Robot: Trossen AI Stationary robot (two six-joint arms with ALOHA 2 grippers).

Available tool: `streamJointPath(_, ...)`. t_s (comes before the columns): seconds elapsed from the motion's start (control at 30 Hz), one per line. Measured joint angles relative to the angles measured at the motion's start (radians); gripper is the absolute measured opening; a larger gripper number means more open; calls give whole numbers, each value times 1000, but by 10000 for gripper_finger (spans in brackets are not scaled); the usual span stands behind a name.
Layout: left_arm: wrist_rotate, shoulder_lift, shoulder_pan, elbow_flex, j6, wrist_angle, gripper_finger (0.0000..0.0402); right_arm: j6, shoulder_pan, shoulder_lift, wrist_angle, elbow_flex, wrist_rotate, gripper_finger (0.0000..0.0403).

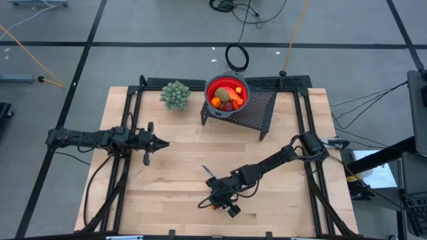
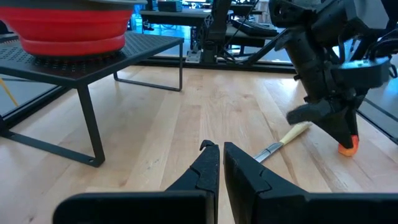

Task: Pick & Place Fruit
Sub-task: Put the yellow pear into the red strainer bowl on the shelf

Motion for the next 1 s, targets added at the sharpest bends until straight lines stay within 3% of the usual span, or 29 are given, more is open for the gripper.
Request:
streamJointPath(0.47,0,0,0,0,9,1,26,45,-82,-162,-102,0,2,76)
streamJointPath(1.0,-1,0,0,0,50,1,26,124,-181,-364,-95,0,2,77)
